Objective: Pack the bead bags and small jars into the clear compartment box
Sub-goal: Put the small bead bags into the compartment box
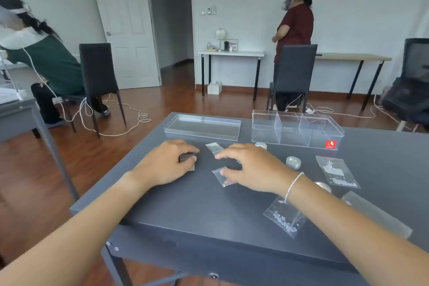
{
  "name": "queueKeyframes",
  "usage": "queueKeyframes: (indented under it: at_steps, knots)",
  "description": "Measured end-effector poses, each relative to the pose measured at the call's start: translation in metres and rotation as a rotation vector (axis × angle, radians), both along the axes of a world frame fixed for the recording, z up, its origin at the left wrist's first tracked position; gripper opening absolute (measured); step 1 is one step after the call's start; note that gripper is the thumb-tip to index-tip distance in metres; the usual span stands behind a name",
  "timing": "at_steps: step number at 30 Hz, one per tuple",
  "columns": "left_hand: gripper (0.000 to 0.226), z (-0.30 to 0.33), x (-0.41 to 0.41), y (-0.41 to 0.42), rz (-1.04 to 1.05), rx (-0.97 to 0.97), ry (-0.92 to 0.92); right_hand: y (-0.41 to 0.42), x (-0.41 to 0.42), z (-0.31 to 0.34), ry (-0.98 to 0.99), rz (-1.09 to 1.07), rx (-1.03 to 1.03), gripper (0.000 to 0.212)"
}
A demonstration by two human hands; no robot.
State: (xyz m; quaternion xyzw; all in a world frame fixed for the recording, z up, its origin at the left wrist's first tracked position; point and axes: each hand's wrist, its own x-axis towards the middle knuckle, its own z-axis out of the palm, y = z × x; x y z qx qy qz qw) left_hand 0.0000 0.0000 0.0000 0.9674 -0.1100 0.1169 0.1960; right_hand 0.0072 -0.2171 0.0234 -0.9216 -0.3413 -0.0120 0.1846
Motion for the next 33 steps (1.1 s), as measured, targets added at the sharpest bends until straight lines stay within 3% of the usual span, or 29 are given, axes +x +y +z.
queueKeyframes:
  at_steps: [4,11,28,33]
  knots:
    - [0.031,-0.001,0.003,0.004,-0.003,0.043,0.02,0.008,0.005,-0.001,0.039,0.009,-0.115,0.04]
    - [0.034,0.002,0.008,0.007,-0.011,0.032,0.073,0.012,0.009,-0.003,0.086,0.004,-0.08,0.034]
    - [0.03,0.001,0.006,-0.003,0.041,-0.137,-0.01,0.01,0.004,-0.006,-0.074,0.08,-0.097,0.01]
    - [0.029,0.013,0.007,-0.01,0.001,-0.274,-0.037,-0.005,0.004,0.004,-0.07,0.099,0.096,0.009]
